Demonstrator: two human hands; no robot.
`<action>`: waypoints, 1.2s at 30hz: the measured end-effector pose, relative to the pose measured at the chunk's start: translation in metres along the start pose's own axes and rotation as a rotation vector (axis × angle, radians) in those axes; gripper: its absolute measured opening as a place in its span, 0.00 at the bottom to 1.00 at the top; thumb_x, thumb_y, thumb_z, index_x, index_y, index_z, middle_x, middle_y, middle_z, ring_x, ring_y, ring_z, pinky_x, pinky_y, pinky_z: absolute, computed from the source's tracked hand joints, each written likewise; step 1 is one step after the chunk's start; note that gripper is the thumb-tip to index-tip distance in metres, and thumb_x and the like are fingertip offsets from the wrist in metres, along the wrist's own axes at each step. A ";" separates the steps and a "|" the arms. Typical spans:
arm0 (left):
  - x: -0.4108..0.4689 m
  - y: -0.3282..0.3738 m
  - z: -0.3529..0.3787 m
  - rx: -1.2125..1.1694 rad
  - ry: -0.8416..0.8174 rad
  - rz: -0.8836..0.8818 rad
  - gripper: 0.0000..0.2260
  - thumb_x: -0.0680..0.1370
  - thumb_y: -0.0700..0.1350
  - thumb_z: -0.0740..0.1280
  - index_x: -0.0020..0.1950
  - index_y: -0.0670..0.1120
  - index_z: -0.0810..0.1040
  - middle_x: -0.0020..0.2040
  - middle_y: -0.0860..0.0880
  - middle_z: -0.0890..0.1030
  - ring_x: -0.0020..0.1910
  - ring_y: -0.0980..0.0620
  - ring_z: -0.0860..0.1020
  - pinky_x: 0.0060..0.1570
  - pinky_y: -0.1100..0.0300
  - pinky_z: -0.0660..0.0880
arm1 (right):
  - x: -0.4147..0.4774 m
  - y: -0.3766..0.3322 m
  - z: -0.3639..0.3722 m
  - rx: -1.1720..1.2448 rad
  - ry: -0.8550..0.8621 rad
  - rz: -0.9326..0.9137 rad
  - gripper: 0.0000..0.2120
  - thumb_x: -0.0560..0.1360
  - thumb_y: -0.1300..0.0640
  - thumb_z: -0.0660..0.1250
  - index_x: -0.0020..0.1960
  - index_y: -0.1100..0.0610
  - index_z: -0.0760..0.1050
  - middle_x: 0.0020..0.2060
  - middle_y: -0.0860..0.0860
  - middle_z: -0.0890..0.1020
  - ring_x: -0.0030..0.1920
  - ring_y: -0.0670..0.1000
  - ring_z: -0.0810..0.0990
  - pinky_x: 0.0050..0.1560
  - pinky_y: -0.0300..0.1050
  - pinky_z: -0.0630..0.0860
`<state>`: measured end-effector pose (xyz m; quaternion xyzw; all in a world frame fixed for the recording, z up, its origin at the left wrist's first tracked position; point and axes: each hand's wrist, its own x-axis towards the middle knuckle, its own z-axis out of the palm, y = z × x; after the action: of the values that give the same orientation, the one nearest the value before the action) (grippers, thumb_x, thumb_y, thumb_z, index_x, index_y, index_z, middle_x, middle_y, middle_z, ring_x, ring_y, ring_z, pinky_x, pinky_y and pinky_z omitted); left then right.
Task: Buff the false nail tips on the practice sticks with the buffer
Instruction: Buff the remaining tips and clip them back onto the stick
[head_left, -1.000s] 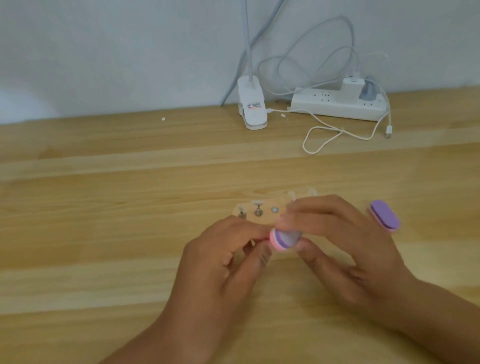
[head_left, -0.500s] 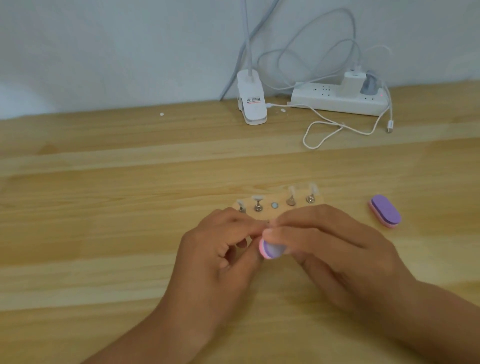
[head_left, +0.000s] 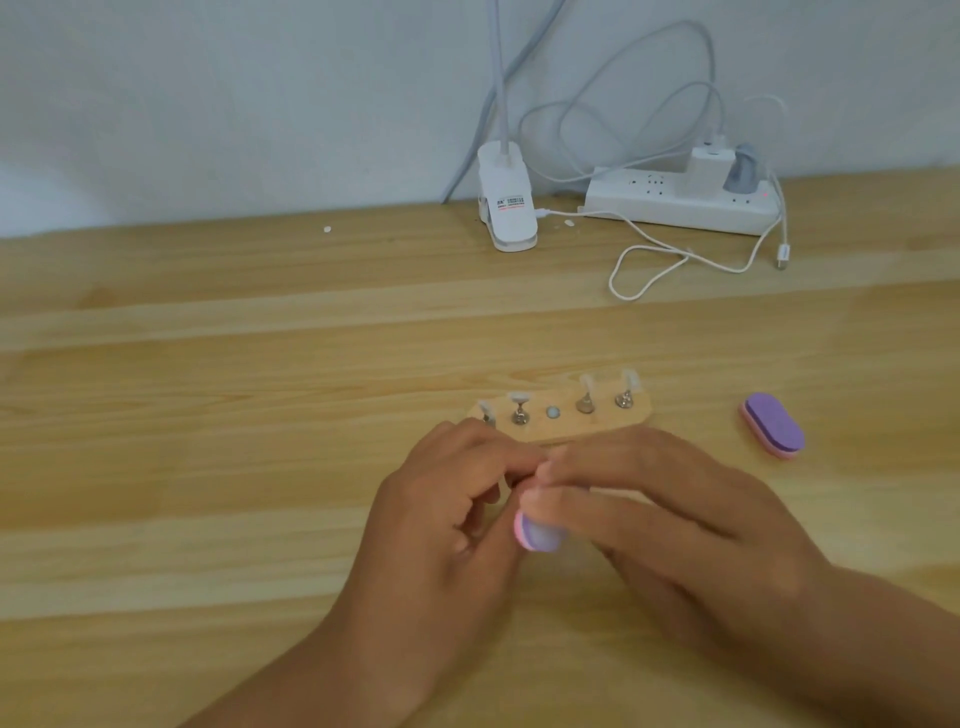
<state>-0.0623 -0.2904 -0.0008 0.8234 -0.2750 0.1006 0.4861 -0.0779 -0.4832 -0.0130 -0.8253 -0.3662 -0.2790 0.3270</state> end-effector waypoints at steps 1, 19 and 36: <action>0.000 0.000 0.000 -0.018 0.001 -0.019 0.05 0.76 0.51 0.66 0.46 0.55 0.82 0.39 0.56 0.77 0.38 0.54 0.75 0.38 0.65 0.70 | 0.001 0.002 -0.001 -0.045 -0.002 -0.006 0.12 0.83 0.64 0.62 0.61 0.53 0.80 0.58 0.47 0.80 0.57 0.47 0.80 0.57 0.40 0.77; 0.000 0.002 -0.003 -0.361 -0.076 -0.204 0.05 0.75 0.48 0.70 0.46 0.51 0.85 0.37 0.56 0.80 0.36 0.63 0.75 0.35 0.67 0.69 | -0.005 0.008 0.001 -0.112 0.078 -0.014 0.14 0.76 0.70 0.65 0.60 0.62 0.80 0.55 0.54 0.81 0.54 0.51 0.80 0.57 0.41 0.76; -0.001 0.000 -0.007 -0.546 -0.134 -0.324 0.09 0.72 0.53 0.69 0.45 0.51 0.87 0.36 0.48 0.85 0.36 0.54 0.82 0.33 0.64 0.73 | -0.003 0.009 0.004 -0.145 0.171 -0.089 0.11 0.80 0.66 0.65 0.61 0.58 0.78 0.56 0.51 0.79 0.55 0.50 0.80 0.57 0.41 0.75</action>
<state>-0.0625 -0.2847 0.0025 0.7004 -0.1884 -0.1099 0.6796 -0.0719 -0.4860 -0.0204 -0.8030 -0.3520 -0.3882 0.2839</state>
